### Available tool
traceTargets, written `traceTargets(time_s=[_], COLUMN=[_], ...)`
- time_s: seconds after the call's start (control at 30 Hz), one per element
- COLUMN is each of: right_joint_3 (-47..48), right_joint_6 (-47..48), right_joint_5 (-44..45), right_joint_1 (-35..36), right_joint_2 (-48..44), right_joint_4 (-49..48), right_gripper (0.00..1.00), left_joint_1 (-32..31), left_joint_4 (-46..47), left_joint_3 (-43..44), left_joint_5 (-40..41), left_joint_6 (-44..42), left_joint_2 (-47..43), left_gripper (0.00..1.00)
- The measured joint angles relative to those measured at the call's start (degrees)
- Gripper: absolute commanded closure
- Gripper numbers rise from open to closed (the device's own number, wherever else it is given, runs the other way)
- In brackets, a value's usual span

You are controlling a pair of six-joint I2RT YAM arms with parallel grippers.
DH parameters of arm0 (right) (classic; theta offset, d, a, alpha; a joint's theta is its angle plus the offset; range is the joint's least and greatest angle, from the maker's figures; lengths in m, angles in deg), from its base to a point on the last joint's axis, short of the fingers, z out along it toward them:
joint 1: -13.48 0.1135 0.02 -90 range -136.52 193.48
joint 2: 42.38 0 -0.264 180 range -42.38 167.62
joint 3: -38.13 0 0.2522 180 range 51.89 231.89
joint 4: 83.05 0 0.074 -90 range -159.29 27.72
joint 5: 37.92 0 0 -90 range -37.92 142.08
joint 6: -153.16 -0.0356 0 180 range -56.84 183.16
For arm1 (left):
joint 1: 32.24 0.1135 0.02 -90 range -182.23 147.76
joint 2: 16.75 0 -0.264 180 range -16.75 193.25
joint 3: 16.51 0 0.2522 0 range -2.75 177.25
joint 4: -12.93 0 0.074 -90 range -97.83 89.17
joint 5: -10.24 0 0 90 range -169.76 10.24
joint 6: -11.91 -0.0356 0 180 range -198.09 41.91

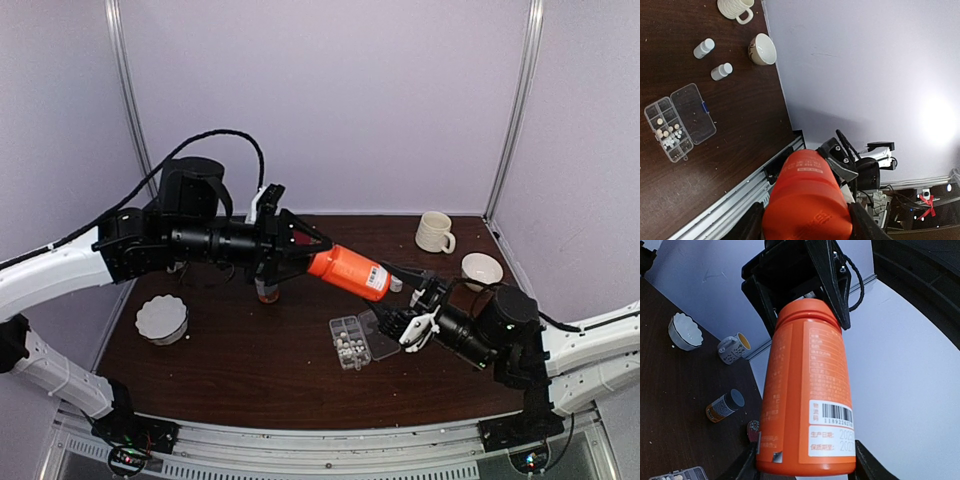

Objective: Sort the pills into containers
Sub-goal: Unscrew the lid of the pill bottle from the pill bottle.

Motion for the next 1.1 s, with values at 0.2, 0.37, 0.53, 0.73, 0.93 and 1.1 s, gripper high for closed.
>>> traceTargets(time_s=[0.2,0.37,0.53,0.73,0.93,1.1], right_joint_3=[-2.49,-4.57,-4.07,-4.17,-3.37,-3.21], right_joint_6=[6.21,6.86,4.02,2.32,-4.83,-9.94], right_joint_5=[1.31,1.55,0.31,-0.22,-3.39,-6.16], right_joint_1=[1.09,1.33,1.33,1.29,0.63,0.15], right_joint_2=[1.44,2.34,0.46,0.42,-1.55,-2.21], right_joint_4=[-5.44,-8.26,-5.20,-4.98,-1.16,0.07], right_gripper=[1.00,1.00,1.00,1.00,1.00,1.00], left_joint_1=[-0.50,-0.81,-0.85,-0.85,-0.96,-0.94], left_joint_4=[1.81,1.99,2.05,2.08,0.24,0.17], left_joint_3=[-3.76,-5.18,-4.76,-4.87,-1.16,1.36], left_joint_5=[0.50,0.15,-0.13,-0.24,-0.66,-0.24], left_joint_6=[9.22,12.74,13.03,13.75,11.04,8.74], left_joint_2=[-1.62,-1.64,-1.55,-1.53,-0.13,-0.26], left_gripper=[1.00,1.00,1.00,0.71,0.02,0.02])
